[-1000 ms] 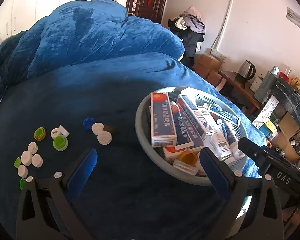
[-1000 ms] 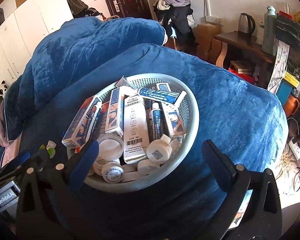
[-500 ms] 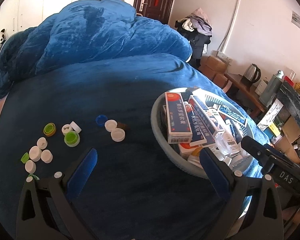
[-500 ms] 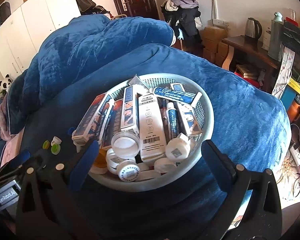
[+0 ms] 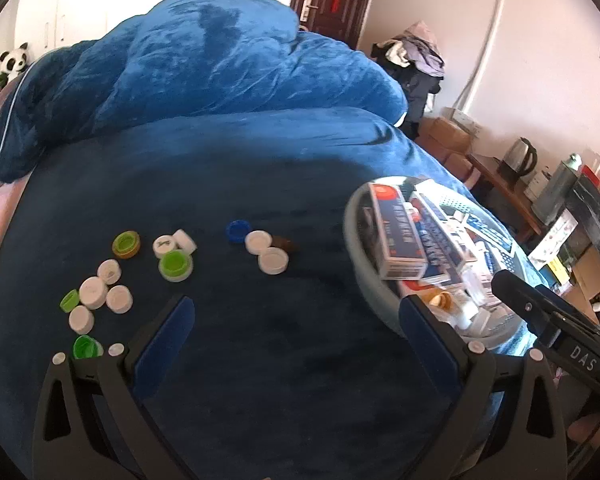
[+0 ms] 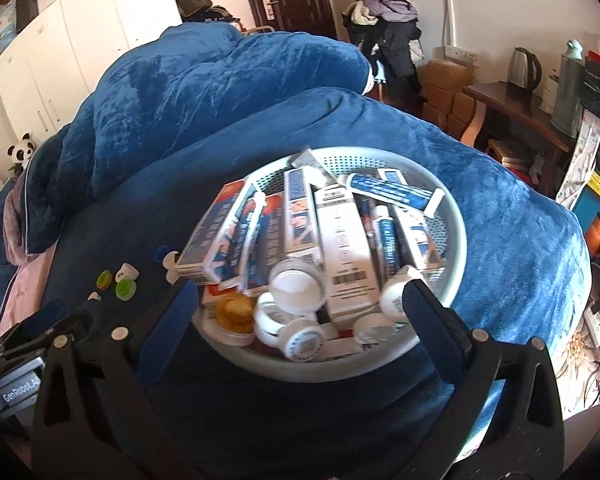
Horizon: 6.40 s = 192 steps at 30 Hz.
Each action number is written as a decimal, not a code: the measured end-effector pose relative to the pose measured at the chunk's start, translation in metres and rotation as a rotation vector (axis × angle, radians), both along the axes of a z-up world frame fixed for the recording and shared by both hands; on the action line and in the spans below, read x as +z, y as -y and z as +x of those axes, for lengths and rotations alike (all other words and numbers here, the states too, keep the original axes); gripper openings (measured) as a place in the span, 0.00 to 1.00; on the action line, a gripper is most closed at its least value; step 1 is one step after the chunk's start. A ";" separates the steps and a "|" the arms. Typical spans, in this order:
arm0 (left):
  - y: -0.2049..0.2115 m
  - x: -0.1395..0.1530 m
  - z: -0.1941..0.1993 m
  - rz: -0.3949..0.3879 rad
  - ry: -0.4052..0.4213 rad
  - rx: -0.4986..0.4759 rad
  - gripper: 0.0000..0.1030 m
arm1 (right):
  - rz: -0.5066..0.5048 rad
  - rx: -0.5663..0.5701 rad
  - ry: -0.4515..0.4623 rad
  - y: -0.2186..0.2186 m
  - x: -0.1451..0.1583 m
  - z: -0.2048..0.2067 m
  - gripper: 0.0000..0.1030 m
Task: Organize objects
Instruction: 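Move both open grippers back over the remaining caps, then grasp a green cap with the right gripper while the left grasps a white cap, then carry both held caps up over the grey basket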
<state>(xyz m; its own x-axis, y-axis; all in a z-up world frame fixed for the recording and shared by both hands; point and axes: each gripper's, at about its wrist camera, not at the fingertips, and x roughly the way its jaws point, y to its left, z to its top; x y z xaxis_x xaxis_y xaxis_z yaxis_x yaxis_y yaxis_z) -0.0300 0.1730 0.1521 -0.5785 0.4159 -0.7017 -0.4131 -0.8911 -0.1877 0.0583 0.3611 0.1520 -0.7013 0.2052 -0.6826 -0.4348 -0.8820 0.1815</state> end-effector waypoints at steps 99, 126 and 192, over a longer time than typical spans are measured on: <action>0.271 -0.121 -0.030 -0.045 0.186 0.570 0.99 | 0.181 0.780 0.302 0.265 -0.130 -0.113 1.00; 0.216 -0.110 -0.025 -0.015 0.186 0.381 0.99 | 0.043 0.670 0.305 0.218 -0.112 -0.118 0.30; -0.127 -0.011 0.028 0.029 0.013 -0.322 0.29 | -0.083 0.047 -0.035 -0.037 -0.010 0.029 0.30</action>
<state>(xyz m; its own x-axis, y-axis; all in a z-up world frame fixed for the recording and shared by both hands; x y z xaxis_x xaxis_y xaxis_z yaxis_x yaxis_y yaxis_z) -0.0016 0.2995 0.1414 -0.4048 0.5964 -0.6932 -0.6703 -0.7091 -0.2187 0.0873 0.3986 0.1421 -0.7329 0.1156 -0.6705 -0.3855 -0.8826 0.2692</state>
